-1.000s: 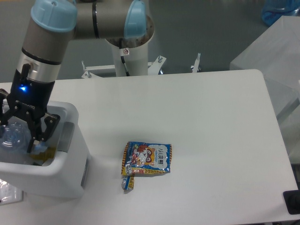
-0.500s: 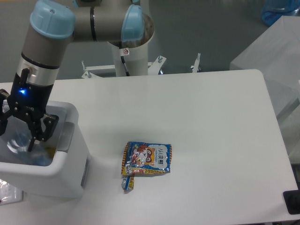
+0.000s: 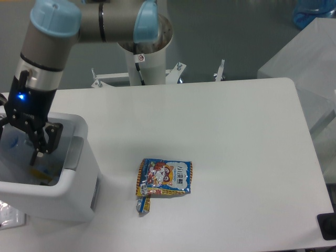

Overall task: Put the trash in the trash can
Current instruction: 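Lower the bottle into the bin and open the gripper, then move the gripper back and lower it onto the snack wrapper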

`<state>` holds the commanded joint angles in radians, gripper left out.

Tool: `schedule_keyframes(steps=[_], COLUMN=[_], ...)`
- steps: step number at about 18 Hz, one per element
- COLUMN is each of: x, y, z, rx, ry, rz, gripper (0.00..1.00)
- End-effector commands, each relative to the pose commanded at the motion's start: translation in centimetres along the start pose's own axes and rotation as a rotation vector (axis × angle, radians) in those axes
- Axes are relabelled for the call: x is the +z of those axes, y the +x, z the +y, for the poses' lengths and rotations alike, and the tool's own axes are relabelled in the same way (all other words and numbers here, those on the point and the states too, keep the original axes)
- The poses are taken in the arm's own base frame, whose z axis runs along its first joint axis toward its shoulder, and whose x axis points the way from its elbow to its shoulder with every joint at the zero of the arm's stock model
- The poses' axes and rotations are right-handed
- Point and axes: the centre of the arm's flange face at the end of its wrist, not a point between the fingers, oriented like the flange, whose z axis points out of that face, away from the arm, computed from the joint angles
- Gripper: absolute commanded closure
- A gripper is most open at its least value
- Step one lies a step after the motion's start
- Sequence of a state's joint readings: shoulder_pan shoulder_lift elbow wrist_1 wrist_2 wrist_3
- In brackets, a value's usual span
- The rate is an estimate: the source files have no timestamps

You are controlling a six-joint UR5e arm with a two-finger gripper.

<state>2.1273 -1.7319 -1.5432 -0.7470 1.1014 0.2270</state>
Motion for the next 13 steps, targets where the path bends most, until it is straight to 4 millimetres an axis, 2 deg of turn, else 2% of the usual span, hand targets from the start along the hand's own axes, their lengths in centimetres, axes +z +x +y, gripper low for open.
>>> schedule_keyframes(steps=[4,6,11,13], x=[-2.2,-2.9,-2.8,-1.8], y=[-8.3,-12.1,-18.5,-20.5], z=[0.9,2.3,6.9,7.9], rx=[-0.103,-0.158,-0.278,-0.287], ry=[0.017,0.010,-0.038,-0.061], rz=[-0.091,-0.129,-0.180,-0.183], gripper=[0.00,0.00,0.00,0.00])
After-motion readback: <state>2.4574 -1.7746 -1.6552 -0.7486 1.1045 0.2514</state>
